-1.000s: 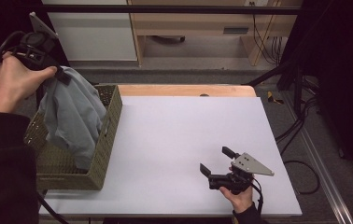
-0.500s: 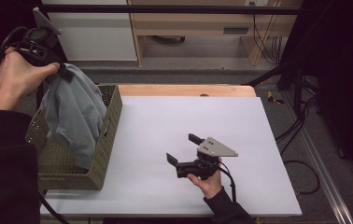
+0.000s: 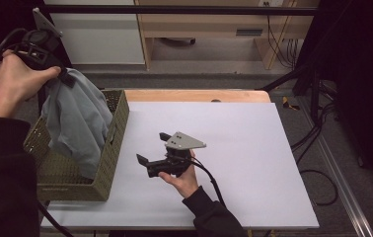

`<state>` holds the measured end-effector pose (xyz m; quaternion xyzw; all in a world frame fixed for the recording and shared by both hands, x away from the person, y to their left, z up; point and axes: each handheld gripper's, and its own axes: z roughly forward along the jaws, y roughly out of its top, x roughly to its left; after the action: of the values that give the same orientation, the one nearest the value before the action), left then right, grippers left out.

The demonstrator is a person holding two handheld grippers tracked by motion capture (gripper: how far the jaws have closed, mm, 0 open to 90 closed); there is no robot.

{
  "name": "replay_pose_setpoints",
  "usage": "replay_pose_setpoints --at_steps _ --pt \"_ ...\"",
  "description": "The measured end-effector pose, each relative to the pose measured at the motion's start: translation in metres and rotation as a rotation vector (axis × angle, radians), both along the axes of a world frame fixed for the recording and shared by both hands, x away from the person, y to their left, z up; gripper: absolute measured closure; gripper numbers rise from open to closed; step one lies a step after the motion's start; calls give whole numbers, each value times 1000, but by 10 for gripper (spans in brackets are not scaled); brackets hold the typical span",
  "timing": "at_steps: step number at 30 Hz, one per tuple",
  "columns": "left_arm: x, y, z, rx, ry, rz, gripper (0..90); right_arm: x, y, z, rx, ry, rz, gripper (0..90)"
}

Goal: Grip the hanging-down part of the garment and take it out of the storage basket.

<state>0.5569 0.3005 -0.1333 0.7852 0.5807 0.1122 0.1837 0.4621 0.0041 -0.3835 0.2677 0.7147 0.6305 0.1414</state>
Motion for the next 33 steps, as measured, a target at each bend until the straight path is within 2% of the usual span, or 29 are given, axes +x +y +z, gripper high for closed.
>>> replay_pose_setpoints --at_steps 2,3,4,5,6,7,8,10,13,20,26,29,31,32,33 --pt "0 0 0 4 2 -1 833 6 19 1 -2 4 19 35" --pt "1 0 -1 6 5 -2 833 6 19 1 -2 4 19 35" --pt "1 -1 -1 8 7 -2 833 9 30 2 -7 1 31 39" --pt "1 -1 -1 8 7 -2 833 9 30 2 -7 1 31 39" --pt "1 -1 -1 9 11 -4 833 12 41 2 -10 1 43 45" --pt "1 -1 -1 9 11 -4 833 12 41 2 -10 1 43 45" --pt "2 -1 -1 10 12 -3 833 14 52 2 -19 7 49 51" --pt "2 -2 0 14 13 -3 833 15 56 1 -23 6 49 51" --pt "1 -3 1 20 15 -8 833 21 74 0 -21 8 56 53" --pt "1 -7 1 22 16 -13 833 31 94 -4 -32 12 64 62" --pt "2 -8 1 27 21 -19 833 34 111 -9 -31 39 88 70" --pt "2 -6 0 28 22 -17 833 38 127 -13 -66 40 90 80" --pt "2 -6 0 28 22 -17 833 39 131 -14 -68 42 90 85" --pt "2 -6 0 26 23 -17 833 40 139 -14 -86 28 87 97" --pt "2 -6 0 27 23 -18 833 39 143 -13 -91 44 79 115"
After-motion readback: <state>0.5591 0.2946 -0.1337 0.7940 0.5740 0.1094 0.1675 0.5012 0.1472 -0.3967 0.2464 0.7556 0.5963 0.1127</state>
